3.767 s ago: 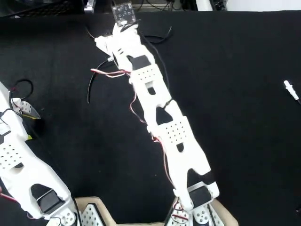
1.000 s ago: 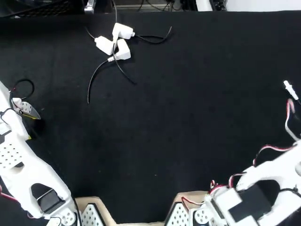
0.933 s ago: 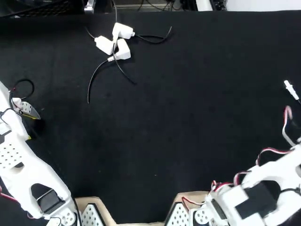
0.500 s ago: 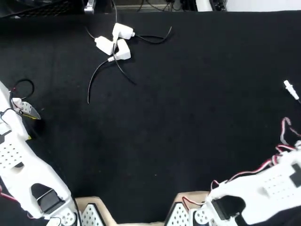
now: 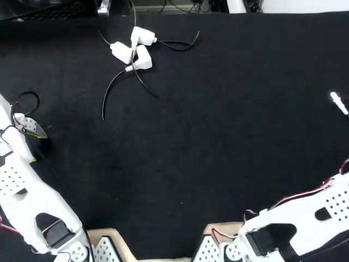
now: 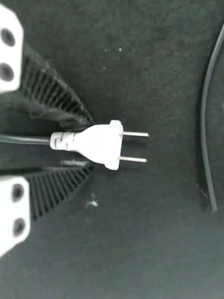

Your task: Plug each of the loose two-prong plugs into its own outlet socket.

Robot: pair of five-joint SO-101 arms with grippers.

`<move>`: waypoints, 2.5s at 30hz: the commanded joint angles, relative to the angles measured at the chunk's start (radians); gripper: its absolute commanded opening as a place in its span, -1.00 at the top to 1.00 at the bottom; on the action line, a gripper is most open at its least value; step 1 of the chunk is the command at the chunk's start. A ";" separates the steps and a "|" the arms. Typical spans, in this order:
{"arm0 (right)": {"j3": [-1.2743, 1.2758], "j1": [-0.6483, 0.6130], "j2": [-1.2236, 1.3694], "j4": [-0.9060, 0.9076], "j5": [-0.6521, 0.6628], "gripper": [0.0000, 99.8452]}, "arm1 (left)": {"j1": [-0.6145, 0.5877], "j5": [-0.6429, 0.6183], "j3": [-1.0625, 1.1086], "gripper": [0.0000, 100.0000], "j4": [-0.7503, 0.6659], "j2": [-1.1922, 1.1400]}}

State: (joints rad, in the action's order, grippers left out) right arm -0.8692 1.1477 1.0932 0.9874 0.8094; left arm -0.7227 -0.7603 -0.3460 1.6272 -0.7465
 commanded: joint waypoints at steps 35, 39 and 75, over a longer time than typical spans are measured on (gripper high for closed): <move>-0.769 -0.407 -0.203 0.781 -0.486 0.94 | 0.008 0.006 -0.005 0.44 0.011 0.005; -0.768 -0.482 -0.231 0.781 -0.535 0.94 | 0.008 0.006 -0.005 0.44 0.011 0.005; 0.516 -1.688 -0.664 0.463 -0.735 0.94 | -0.047 0.009 -0.015 0.44 0.005 0.005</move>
State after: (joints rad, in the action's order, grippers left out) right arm -0.4043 -0.4680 0.4764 1.5167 0.0176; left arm -0.7350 -0.7603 -0.3475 1.6272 -0.7465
